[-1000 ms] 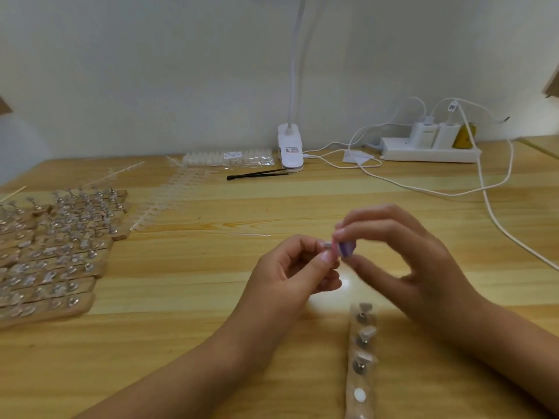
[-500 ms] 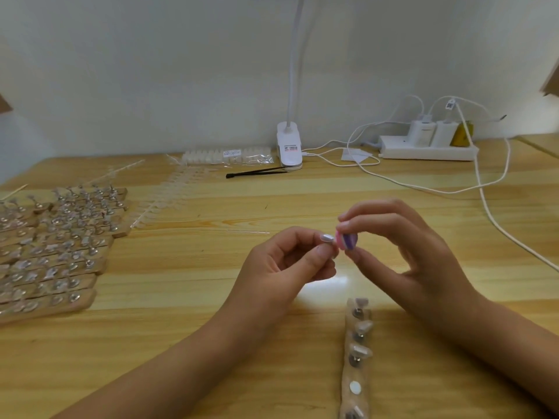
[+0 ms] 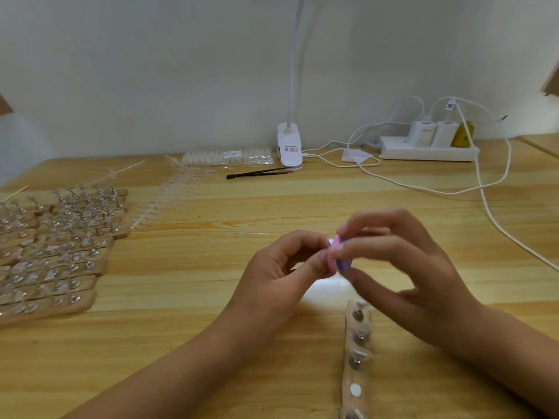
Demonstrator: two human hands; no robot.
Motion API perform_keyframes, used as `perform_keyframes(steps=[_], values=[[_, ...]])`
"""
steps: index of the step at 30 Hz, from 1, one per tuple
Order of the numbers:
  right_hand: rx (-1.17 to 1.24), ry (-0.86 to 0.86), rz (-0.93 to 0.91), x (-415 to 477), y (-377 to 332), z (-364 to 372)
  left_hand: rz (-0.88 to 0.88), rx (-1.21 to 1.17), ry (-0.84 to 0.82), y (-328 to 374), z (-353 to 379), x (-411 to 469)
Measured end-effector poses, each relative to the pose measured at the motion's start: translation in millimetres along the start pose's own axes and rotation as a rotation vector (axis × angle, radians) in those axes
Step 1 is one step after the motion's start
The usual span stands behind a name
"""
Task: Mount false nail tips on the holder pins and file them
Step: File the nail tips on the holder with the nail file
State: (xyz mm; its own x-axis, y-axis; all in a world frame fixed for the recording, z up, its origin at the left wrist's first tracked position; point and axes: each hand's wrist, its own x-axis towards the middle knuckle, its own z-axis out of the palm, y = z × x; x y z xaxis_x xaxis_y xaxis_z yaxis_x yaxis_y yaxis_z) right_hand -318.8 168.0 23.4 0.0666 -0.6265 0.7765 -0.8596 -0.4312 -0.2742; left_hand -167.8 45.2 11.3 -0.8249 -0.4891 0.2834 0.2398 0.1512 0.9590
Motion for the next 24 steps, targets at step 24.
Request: perform_keyframes(steps=[24], values=[[-0.286,-0.134,0.079,-1.8,7.5,1.5,-0.193,0.062,-0.004,-4.4,-5.4,0.2]])
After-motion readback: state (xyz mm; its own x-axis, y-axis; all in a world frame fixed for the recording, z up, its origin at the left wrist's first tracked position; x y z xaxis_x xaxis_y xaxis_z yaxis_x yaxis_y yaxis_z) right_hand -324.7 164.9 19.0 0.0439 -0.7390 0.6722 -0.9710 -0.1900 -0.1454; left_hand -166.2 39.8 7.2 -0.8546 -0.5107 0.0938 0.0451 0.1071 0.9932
